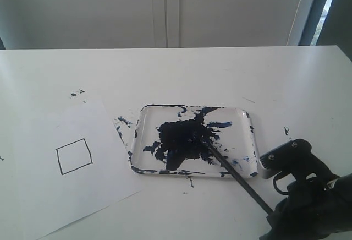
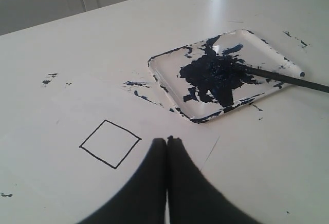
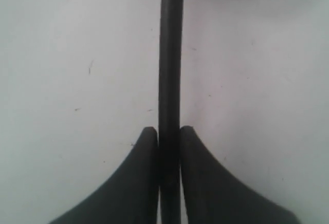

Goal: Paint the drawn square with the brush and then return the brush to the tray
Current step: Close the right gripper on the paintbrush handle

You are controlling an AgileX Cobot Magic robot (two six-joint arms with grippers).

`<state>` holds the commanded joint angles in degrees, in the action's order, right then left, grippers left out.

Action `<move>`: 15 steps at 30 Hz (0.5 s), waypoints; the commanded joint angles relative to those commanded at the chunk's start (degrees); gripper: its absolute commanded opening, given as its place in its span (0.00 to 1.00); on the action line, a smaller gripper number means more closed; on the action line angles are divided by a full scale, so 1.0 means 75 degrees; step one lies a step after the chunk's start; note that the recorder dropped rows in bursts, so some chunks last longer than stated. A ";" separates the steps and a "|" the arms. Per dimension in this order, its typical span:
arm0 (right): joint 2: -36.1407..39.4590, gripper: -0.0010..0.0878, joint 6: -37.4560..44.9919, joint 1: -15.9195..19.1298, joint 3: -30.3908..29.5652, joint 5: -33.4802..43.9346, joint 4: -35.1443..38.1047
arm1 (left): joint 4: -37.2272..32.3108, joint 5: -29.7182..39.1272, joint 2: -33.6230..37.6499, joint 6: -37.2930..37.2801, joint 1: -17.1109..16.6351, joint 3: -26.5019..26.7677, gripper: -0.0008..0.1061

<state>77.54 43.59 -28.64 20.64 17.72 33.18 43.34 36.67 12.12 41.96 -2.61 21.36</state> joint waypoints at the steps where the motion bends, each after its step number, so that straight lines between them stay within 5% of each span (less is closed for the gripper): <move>1: 0.0000 0.01 0.0000 0.0000 0.0000 0.0018 0.0000 | 0.0000 0.0000 0.0000 0.0000 0.0000 0.0000 0.01; 15: -0.0053 0.01 -0.0063 0.0000 0.0673 0.1256 0.0070 | 0.0000 0.0000 0.0000 0.0000 0.0000 0.0000 0.01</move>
<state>77.14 43.12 -28.64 25.69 27.14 33.70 43.34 36.67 12.12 41.96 -2.61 21.36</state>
